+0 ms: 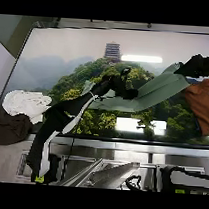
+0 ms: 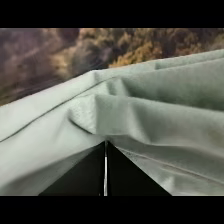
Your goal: Fold the shirts.
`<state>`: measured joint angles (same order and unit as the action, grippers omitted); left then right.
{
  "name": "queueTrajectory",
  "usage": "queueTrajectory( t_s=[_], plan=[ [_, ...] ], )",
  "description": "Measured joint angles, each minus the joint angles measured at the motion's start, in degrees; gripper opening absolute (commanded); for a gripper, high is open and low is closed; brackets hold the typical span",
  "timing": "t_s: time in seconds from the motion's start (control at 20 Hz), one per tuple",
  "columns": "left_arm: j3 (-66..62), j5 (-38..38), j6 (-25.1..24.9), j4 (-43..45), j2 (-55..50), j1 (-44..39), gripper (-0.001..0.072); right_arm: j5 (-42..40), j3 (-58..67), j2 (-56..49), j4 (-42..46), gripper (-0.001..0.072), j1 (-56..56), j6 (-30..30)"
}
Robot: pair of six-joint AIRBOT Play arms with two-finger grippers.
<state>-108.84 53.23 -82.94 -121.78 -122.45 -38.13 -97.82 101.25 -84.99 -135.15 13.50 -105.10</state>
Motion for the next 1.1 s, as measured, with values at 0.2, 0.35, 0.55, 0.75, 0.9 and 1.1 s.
queueTrajectory(
  t_s=[0.2,0.35,0.55,0.75,0.9,1.1],
  plan=[
    [-6.32,9.35,0.70,0.15,-0.04,1.42,0.0015,-0.02,0.00,0.44,0.07,0.0025,-1.18,1.57],
    [-7.98,17.29,-0.20,0.20,5.97,5.07,0.0015,0.72,0.00,0.39,0.28,0.0024,-1.77,3.02],
    [-7.02,24.24,-3.30,0.20,20.17,11.89,0.0015,5.44,-1.20,0.22,0.48,0.0024,-7.45,5.77],
    [2.27,25.83,-7.72,0.15,40.28,19.96,0.0015,18.69,-4.17,-1.11,0.31,0.0026,-22.56,8.57],
    [10.45,24.22,-10.91,0.00,54.64,26.73,0.0015,34.32,-5.29,-6.23,0.15,0.0028,-35.78,10.73],
    [19.91,21.09,-14.47,0.00,69.44,36.57,0.0015,58.10,-5.73,-17.99,-0.20,0.0503,-50.82,12.17]
  ],
)
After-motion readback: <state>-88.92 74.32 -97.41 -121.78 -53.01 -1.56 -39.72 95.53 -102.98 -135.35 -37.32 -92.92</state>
